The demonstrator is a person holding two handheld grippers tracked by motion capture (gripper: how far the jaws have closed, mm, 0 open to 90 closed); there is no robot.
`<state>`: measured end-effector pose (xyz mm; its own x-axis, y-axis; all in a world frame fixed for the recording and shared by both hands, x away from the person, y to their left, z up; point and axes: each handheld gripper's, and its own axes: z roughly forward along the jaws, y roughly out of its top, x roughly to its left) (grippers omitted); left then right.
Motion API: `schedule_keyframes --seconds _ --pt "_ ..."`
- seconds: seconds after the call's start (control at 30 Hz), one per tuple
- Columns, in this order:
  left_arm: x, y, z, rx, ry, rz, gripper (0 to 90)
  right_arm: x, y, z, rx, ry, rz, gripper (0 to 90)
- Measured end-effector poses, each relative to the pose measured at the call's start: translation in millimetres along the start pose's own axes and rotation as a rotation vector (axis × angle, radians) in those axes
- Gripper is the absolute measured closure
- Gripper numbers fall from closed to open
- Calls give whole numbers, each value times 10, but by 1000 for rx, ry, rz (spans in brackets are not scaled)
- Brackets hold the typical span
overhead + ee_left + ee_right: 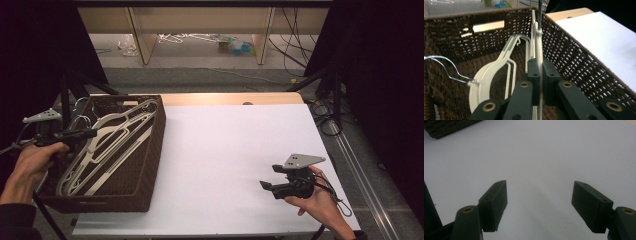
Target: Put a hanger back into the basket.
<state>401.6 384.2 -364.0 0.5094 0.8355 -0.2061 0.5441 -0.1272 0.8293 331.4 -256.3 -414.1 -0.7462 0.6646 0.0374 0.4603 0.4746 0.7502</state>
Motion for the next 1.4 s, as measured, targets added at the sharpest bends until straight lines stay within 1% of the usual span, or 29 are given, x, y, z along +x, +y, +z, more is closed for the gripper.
schedule_keyframes --seconds 0.07,0.17,0.2,0.23,0.3,0.33,0.43,0.5,0.53,0.57,0.6,0.7,0.73,0.77,0.9,0.93,0.97,1.0,1.07,1.1,1.13,1.17,1.2,1.23,1.27,1.3,1.33,1.37,1.4 --pt "10 -34 47 6 -9 -9 858 3 -4 2 0 -2 -2 294" --pt "19 -73 102 22 1 -18 857 1 0 3 1 -1 -5 294" --pt "23 -96 133 29 8 -30 858 -2 -3 8 -3 -2 -12 294" --pt "28 -116 165 40 11 -36 857 7 -6 7 3 0 -2 293" --pt "30 -150 225 56 14 -39 856 4 -8 15 2 -1 -7 294" --pt "40 -172 246 62 16 -51 856 2 -6 19 -1 1 -11 293" --pt "103 -218 222 50 49 -87 848 10 -7 12 5 4 -8 293" --pt "129 -245 229 64 72 -98 840 3 -5 20 -1 0 -12 293" --pt "141 -257 237 65 81 -105 837 3 -6 21 0 2 -10 293" --pt "154 -261 239 68 92 -102 834 7 -9 22 7 5 -7 293" --pt "154 -263 249 63 109 -109 831 9 -12 22 9 6 -6 293" --pt "173 -264 258 82 153 -101 818 6 -9 21 7 4 -6 292" --pt "172 -266 265 81 160 -106 815 5 -12 21 6 4 -8 293" --pt "183 -269 263 89 166 -101 813 5 -14 21 6 5 -9 292" --pt "214 -302 294 113 249 -87 793 0 -18 24 8 7 -6 292" --pt "240 -307 281 137 251 -74 788 -4 -21 28 8 6 -14 292" --pt "232 -317 306 110 260 -103 786 -1 -23 30 5 3 -13 292" --pt "265 -318 280 158 273 -60 784 -2 -21 29 7 5 -13 292" --pt "267 -328 294 173 296 -50 775 1 -19 23 9 9 -5 292" --pt "270 -331 300 179 306 -55 772 -2 -21 26 8 6 -9 292" --pt "269 -338 313 175 318 -72 766 -6 -24 28 9 6 -13 292" --pt "283 -345 306 186 317 -63 765 -1 -25 25 15 5 -3 292" --pt "285 -353 309 183 321 -65 765 -1 -25 26 14 5 -3 291" --pt "281 -358 308 199 337 -61 759 -1 -24 26 14 5 -3 291" --pt "282 -369 320 200 350 -53 723 -6 -25 30 8 7 -13 291" --pt "283 -377 327 207 364 -52 685 -3 -27 31 5 4 -12 291" --pt "291 -385 313 209 354 -51 696 -4 -25 28 9 7 -13 290" --pt "295 -390 310 191 344 -66 697 -4 -23 28 8 6 -13 290" --pt "290 -385 292 190 348 -60 693 -3 -23 27 7 6 -12 290"
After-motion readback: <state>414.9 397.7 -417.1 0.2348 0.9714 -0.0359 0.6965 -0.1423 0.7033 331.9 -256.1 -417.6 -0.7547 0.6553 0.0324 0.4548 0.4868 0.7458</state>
